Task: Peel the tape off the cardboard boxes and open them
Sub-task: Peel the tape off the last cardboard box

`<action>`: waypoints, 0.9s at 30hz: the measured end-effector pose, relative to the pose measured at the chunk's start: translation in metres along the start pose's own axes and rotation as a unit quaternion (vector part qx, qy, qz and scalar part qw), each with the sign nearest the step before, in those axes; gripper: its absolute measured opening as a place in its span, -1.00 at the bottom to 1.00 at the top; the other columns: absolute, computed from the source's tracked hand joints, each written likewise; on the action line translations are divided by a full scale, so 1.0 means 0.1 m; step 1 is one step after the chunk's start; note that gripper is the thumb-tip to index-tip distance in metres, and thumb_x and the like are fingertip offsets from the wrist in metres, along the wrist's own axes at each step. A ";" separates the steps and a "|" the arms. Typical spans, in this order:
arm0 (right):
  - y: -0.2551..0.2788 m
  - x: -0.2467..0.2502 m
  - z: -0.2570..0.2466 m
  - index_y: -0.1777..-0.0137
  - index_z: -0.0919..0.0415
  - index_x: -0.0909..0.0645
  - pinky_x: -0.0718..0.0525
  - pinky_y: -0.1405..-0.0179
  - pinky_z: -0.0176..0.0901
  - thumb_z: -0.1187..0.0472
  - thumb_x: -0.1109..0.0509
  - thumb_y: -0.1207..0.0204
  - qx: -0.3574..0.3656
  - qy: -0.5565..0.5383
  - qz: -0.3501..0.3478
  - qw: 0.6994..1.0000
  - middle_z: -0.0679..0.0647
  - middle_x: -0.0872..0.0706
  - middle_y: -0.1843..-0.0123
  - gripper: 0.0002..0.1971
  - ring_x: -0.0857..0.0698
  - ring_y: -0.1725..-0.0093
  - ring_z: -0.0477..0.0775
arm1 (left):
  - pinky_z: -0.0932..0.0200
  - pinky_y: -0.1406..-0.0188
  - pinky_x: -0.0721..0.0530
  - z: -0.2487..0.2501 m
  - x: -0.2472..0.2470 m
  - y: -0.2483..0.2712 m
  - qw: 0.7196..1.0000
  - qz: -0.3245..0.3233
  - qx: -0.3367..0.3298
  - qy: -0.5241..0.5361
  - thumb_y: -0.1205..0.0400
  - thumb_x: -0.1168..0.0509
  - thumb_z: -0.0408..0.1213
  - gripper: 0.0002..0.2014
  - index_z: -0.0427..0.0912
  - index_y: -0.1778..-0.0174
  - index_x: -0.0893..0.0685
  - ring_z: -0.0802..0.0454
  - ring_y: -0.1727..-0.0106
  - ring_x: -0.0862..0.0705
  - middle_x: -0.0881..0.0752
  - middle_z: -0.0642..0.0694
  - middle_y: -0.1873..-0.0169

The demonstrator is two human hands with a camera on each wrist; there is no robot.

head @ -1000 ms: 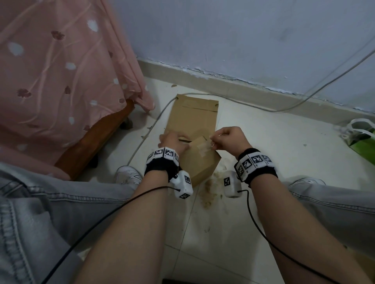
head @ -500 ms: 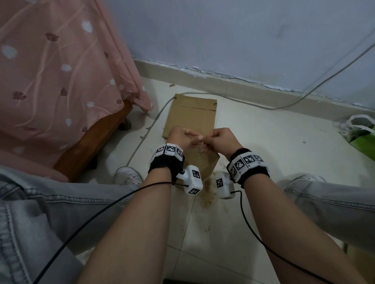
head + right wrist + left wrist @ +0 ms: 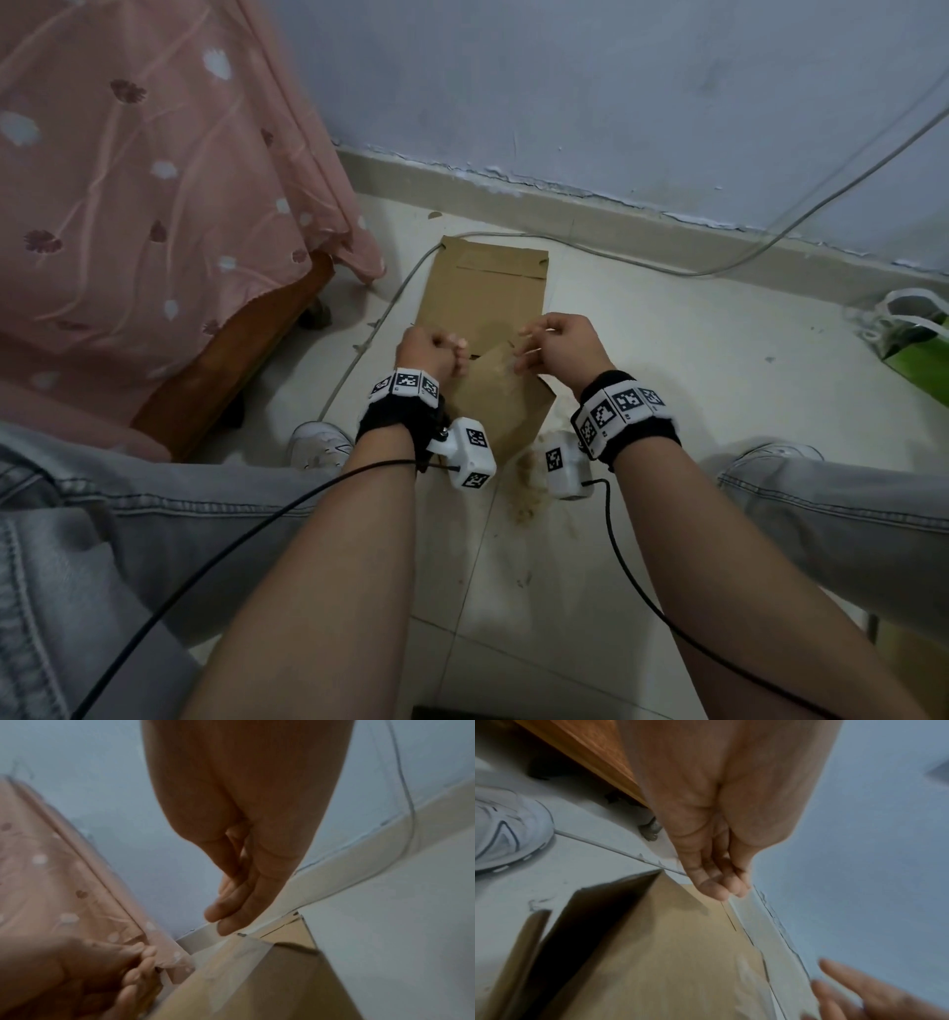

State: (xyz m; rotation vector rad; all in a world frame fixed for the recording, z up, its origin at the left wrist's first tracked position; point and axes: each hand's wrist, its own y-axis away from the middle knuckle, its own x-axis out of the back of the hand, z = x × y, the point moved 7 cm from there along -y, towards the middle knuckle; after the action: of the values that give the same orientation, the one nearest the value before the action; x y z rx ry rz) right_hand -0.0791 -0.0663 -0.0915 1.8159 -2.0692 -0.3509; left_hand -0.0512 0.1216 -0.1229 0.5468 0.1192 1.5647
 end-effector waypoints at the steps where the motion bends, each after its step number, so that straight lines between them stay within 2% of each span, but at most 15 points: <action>1: -0.03 0.07 0.00 0.02 0.42 -0.63 -0.81 0.28 -0.03 0.55 -0.10 -0.54 -0.001 0.029 0.028 0.999 0.32 -0.71 0.26 -0.74 -0.71 0.41 0.20 | 0.18 0.47 -0.70 -0.03 0.08 -0.01 1.000 0.027 0.005 -0.004 -0.74 -0.17 -0.48 -0.70 -0.36 0.32 -0.62 -0.01 0.51 -0.62 -0.66 -0.18 0.45; 3: -0.04 0.18 -0.01 0.02 0.31 -0.69 -0.82 0.10 0.05 0.49 -0.09 -0.49 0.011 0.127 0.067 0.990 0.25 -0.76 0.19 -0.68 -0.76 0.26 0.22 | 0.17 0.33 -0.77 -0.09 0.25 -0.05 0.996 0.078 0.004 -0.032 -0.74 -0.19 -0.43 -0.73 -0.40 0.19 -0.73 0.01 0.43 -0.70 -0.73 -0.16 0.38; 5: -0.02 0.19 -0.02 -0.10 0.16 -0.69 -0.75 0.04 -0.04 0.40 -0.18 -0.52 0.040 0.244 0.077 0.966 0.15 -0.77 0.03 -0.69 -0.76 0.09 0.14 | 0.05 0.10 -0.81 -0.16 0.39 -0.09 0.991 0.115 -0.004 -0.062 -0.71 -0.20 -0.45 -0.75 -0.33 0.11 -0.80 -0.10 0.25 -0.76 -0.77 -0.19 0.26; 6: -0.01 0.15 -0.01 -0.23 0.11 -0.66 -0.72 -0.03 -0.06 0.34 -0.24 -0.55 0.055 0.288 0.064 0.954 0.12 -0.74 -0.08 -0.68 -0.74 -0.01 0.12 | 0.01 0.06 -0.81 -0.20 0.43 -0.09 0.990 0.126 -0.007 -0.070 -0.69 -0.19 -0.48 -0.72 -0.25 0.12 -0.82 -0.15 0.19 -0.78 -0.78 -0.22 0.22; 8: -0.01 0.02 0.07 -0.50 0.05 -0.51 -0.66 -0.29 -0.01 0.24 -0.35 -0.56 0.073 0.349 0.013 0.934 0.11 -0.66 -0.35 -0.51 -0.67 -0.29 0.16 | -0.02 0.05 -0.82 -0.28 0.49 -0.09 0.986 0.141 0.002 -0.088 -0.65 -0.14 -0.52 -0.60 -0.05 0.28 -0.79 -0.20 0.15 -0.79 -0.80 -0.24 0.15; 9: 0.00 -0.05 0.13 -0.59 0.03 -0.42 -0.60 -0.38 -0.01 0.21 -0.39 -0.55 0.074 0.366 -0.015 0.928 0.11 -0.60 -0.45 -0.42 -0.61 -0.38 0.17 | -0.03 0.05 -0.81 -0.32 0.51 -0.10 0.984 0.146 0.012 -0.098 -0.64 -0.13 -0.52 -0.57 0.02 0.35 -0.76 -0.20 0.14 -0.79 -0.81 -0.23 0.12; 11: 0.00 -0.16 0.22 -0.66 -0.02 -0.30 -0.53 -0.42 -0.06 0.16 -0.45 -0.51 0.066 0.390 -0.060 0.917 0.12 -0.54 -0.53 -0.29 -0.56 -0.45 0.17 | -0.01 0.01 -0.80 -0.42 0.56 -0.10 0.981 0.161 0.038 -0.103 -0.64 -0.13 -0.50 -0.57 0.02 0.40 -0.72 -0.19 0.09 -0.80 -0.80 -0.21 0.06; 13: 0.02 -0.22 0.25 -0.67 -0.03 -0.26 -0.51 -0.40 -0.11 0.16 -0.49 -0.50 0.067 0.412 -0.083 0.905 0.12 -0.54 -0.53 -0.24 -0.55 -0.45 0.15 | -0.01 -0.08 -0.78 -0.50 0.61 -0.10 0.976 0.176 0.066 -0.112 -0.64 -0.14 -0.52 -0.62 -0.06 0.33 -0.73 -0.21 0.02 -0.80 -0.79 -0.25 -0.04; 16: 0.06 -0.27 0.21 -0.67 0.03 -0.29 -0.52 -0.33 -0.17 0.16 -0.48 -0.51 0.085 0.446 -0.100 0.885 0.15 -0.60 -0.45 -0.27 -0.59 -0.39 0.14 | 0.04 -0.18 -0.69 -0.59 0.64 -0.09 0.969 0.178 0.103 -0.137 -0.66 -0.13 -0.54 -0.69 -0.29 0.01 -0.81 -0.29 -0.16 -0.72 -0.73 -0.34 -0.15; 19: 0.09 -0.32 0.19 -0.64 0.13 -0.34 -0.56 -0.32 -0.09 0.12 -0.45 -0.54 0.100 0.484 -0.103 0.863 0.19 -0.66 -0.36 -0.33 -0.61 -0.34 0.18 | -0.03 -0.36 -0.57 -0.70 0.64 -0.13 0.961 0.156 0.131 -0.186 -0.69 -0.10 -0.48 -0.67 -0.32 -0.21 -0.75 -0.30 -0.36 -0.57 -0.65 -0.33 -0.31; 21: 0.09 -0.34 0.18 -0.53 0.21 -0.45 -0.62 -0.26 -0.01 0.09 -0.42 -0.55 0.109 0.514 -0.092 0.846 0.22 -0.69 -0.28 -0.44 -0.64 -0.27 0.22 | -0.09 -0.41 -0.55 -0.78 0.61 -0.19 0.957 0.137 0.145 -0.210 -0.71 -0.12 -0.41 -0.66 -0.32 -0.35 -0.66 -0.32 -0.42 -0.53 -0.59 -0.34 -0.39; 25: 0.08 -0.41 0.17 -0.37 0.23 -0.56 -0.61 -0.07 -0.03 0.07 -0.34 -0.60 0.123 0.563 -0.074 0.814 0.21 -0.72 -0.13 -0.61 -0.66 -0.15 0.24 | -0.06 -0.35 -0.53 -0.74 0.57 -0.20 0.951 0.113 0.127 -0.257 -0.74 -0.11 -0.40 -0.65 -0.36 -0.41 -0.59 -0.33 -0.40 -0.56 -0.60 -0.37 -0.37; 27: 0.07 -0.39 0.20 -0.36 0.22 -0.59 -0.62 -0.05 -0.03 0.11 -0.24 -0.64 0.121 0.569 -0.059 0.811 0.23 -0.74 -0.10 -0.65 -0.68 -0.11 0.27 | -0.01 -0.29 -0.56 -0.73 0.56 -0.17 0.952 0.114 0.123 -0.256 -0.75 -0.11 -0.42 -0.67 -0.39 -0.39 -0.61 -0.30 -0.37 -0.59 -0.64 -0.37 -0.33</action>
State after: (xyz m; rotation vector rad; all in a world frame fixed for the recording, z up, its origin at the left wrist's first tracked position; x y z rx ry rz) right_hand -0.0892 -0.0278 -0.1107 1.6044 -1.1421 0.8375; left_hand -0.0641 0.1959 -0.1785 1.1817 -0.1531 1.5884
